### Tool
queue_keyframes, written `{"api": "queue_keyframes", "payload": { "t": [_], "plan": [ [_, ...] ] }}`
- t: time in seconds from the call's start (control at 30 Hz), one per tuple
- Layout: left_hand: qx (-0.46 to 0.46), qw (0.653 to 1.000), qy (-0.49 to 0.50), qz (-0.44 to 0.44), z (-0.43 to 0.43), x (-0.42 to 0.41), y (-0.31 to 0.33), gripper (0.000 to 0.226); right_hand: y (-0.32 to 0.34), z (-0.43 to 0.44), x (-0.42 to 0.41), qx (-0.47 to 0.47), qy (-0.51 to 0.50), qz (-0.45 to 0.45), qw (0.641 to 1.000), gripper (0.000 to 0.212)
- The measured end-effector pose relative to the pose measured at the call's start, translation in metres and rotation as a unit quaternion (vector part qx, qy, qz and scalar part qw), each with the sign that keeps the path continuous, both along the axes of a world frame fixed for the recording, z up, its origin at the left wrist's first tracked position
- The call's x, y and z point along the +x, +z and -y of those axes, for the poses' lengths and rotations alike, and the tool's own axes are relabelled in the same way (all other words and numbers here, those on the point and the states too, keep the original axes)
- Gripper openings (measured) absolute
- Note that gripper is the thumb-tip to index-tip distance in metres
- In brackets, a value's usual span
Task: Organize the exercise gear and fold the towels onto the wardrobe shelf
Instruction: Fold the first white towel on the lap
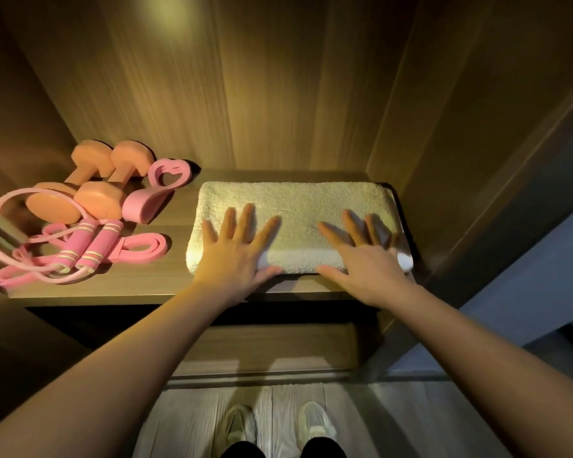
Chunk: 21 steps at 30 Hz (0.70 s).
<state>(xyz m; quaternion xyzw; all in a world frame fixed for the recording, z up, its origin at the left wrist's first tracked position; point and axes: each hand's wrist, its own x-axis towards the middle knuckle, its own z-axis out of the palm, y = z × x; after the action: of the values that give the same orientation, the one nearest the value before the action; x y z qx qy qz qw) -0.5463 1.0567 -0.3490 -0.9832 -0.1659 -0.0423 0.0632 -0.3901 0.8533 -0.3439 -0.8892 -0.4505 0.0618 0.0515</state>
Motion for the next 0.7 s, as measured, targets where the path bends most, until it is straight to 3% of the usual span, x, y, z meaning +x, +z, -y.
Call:
{"api": "queue_keyframes", "payload": {
  "t": [0.27, 0.5, 0.7],
  "plan": [
    [0.026, 0.999, 0.023, -0.013, -0.020, 0.049, -0.003, 0.084, -0.009, -0.026, 0.044, 0.004, -0.032, -0.022, 0.999, 0.065],
    [0.034, 0.999, -0.002, 0.029, -0.048, 0.083, -0.001, 0.084, -0.013, -0.056, 0.083, 0.057, -0.019, 0.034, 0.998, 0.066],
    [0.031, 0.999, 0.003, 0.029, -0.071, 0.113, 0.001, 0.083, -0.012, -0.083, 0.116, 0.042, -0.023, 0.062, 0.997, 0.069]
  ]
}}
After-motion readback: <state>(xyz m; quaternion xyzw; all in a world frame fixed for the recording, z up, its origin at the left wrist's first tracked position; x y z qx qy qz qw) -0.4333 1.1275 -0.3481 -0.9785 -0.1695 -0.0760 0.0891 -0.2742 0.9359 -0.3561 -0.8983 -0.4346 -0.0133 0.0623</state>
